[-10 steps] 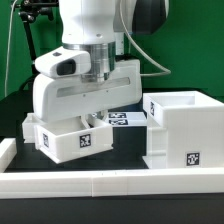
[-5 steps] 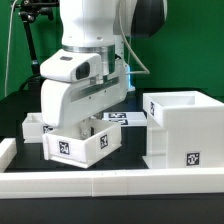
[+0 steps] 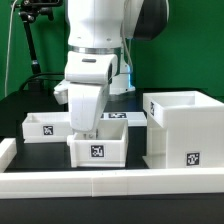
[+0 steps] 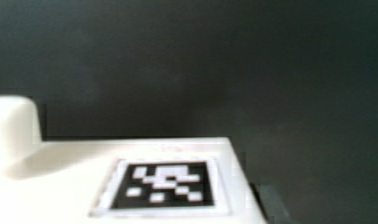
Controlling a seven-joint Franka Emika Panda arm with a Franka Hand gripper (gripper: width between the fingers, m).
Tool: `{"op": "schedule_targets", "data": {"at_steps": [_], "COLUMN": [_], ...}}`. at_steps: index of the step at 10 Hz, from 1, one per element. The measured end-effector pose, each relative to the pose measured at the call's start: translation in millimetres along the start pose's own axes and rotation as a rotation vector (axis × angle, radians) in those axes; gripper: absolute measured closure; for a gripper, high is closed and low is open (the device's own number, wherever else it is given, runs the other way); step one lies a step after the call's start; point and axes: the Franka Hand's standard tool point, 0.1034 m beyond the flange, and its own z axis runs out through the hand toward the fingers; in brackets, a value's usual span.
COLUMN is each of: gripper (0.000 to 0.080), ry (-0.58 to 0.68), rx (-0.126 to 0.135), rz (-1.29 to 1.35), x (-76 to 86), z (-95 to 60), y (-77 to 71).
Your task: Assemble drawer
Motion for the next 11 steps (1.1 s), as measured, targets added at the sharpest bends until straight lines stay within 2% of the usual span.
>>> {"op": "schedule_targets", "data": {"at_steps": [1, 4, 6, 9, 10, 11], "gripper": [0.0757, 0.0757, 0.0757, 0.0757, 0.0757, 0.0757], "ry": [-0.008, -0.008, -0.009, -0.008, -0.007, -0.007], "rx": [0.000, 0.001, 0.002, -0.017, -0.036, -0.035], "rz": [-0.064, -0.042, -0.067, -0.083, -0.078, -0.076], "x": [-2.4, -3.4, -3.2, 1.8, 1.3, 0.9], "z": [0.3, 0.8, 6.0, 5.9, 6.5, 6.9], "y": [-0.1, -0.4, 0.5, 5.1, 5.8, 5.3]}}
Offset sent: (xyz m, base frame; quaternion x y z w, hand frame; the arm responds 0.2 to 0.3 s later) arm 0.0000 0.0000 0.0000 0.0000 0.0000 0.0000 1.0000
